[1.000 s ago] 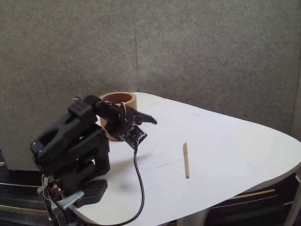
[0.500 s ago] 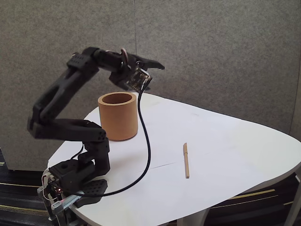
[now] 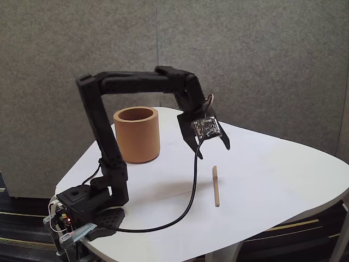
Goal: Grab the pen and put it in the pen holder.
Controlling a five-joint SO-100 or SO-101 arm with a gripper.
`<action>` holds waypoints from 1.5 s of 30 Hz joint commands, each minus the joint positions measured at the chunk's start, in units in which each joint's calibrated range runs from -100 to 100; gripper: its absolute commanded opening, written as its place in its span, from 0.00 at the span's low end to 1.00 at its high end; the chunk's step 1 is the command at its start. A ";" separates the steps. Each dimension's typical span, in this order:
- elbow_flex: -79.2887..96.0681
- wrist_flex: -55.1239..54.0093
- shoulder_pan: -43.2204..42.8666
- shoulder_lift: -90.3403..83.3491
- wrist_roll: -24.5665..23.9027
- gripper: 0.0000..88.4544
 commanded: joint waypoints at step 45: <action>-2.71 -4.66 5.63 21.22 -0.53 0.37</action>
